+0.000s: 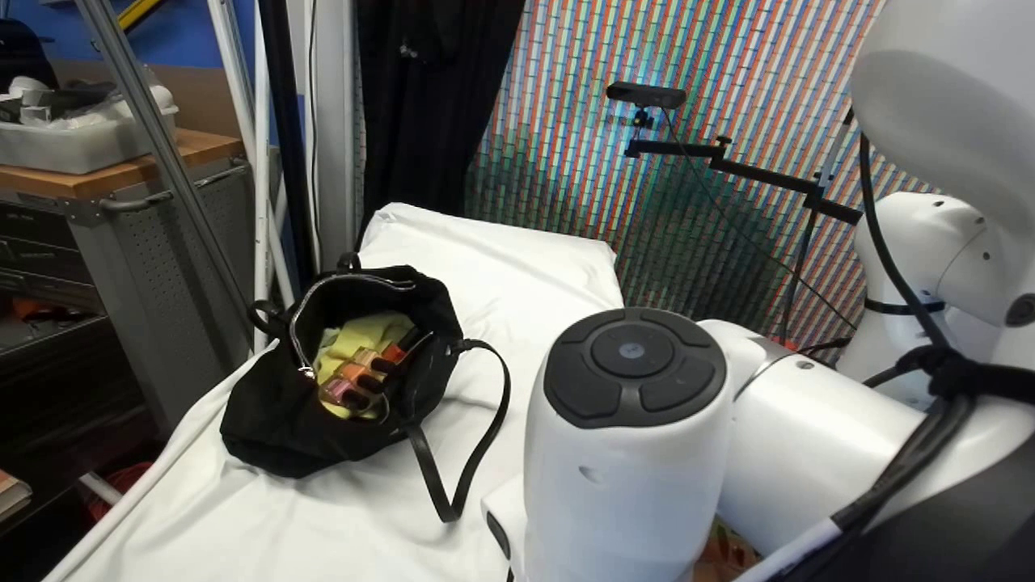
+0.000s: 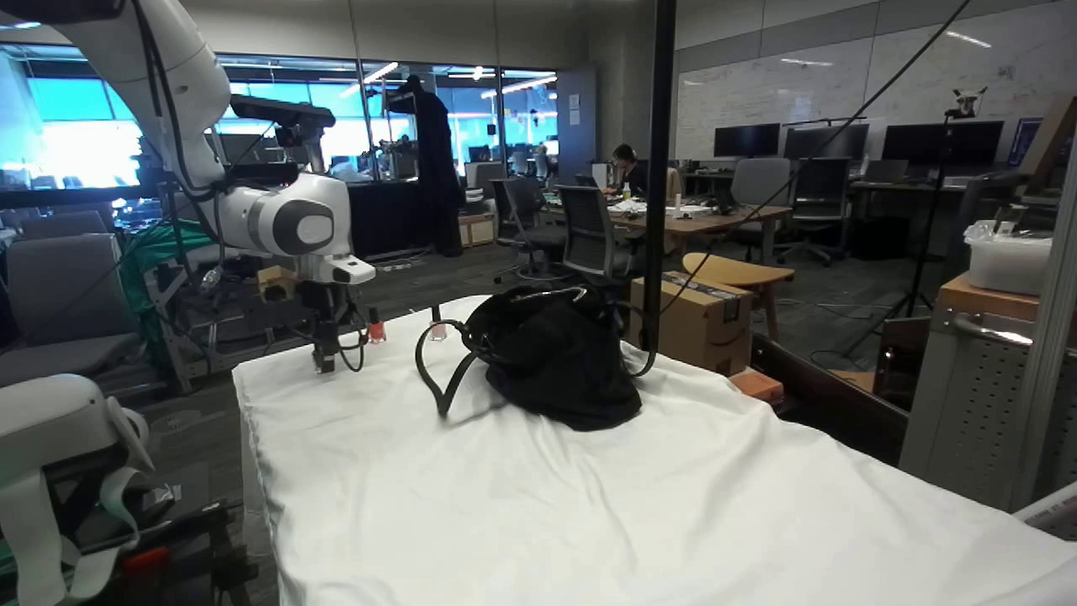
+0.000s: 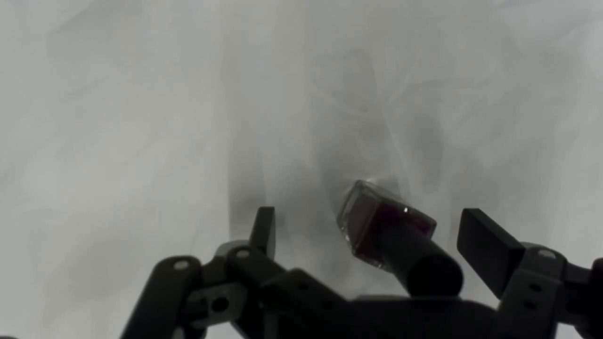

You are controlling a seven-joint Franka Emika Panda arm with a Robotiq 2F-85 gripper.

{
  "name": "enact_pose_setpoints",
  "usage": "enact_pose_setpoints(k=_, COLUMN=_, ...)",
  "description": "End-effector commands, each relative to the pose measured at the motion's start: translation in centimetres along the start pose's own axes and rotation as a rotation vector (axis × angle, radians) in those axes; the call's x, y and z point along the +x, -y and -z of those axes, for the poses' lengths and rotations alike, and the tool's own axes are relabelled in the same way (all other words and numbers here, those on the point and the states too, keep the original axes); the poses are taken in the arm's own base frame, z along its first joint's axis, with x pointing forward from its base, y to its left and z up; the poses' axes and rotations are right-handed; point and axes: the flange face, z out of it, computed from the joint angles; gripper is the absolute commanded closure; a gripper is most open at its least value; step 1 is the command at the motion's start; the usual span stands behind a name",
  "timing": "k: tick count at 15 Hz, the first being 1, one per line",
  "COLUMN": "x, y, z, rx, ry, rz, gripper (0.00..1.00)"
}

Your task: Pick up the nail polish bottles and place them in the black bag

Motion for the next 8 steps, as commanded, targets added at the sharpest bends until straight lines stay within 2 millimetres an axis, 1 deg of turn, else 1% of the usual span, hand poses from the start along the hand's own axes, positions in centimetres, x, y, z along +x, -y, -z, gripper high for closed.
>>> enact_pose_setpoints(k=1, x=-0.04, y=0.64, z=0.08, rx=-0.027, ry=-0.003, rz=-0.007, gripper=0.04)
enact_pose_setpoints(k=3, x=-0.09, y=0.73, z=0.14, rx=-0.038, ry=0.002, rz=-0.011, gripper=0.25)
enact_pose_setpoints(k=5, x=-0.20, y=0.88, z=0.17, rx=-0.043, ry=0.008, rz=-0.011, gripper=0.35)
enact_pose_setpoints(k=7, x=-0.26, y=1.05, z=0.17, rx=-0.049, ry=0.014, rz=-0.009, gripper=0.50)
enact_pose_setpoints(k=8, x=-0.29, y=1.12, z=0.22, rx=-0.051, ry=0.017, rz=-0.008, gripper=0.56)
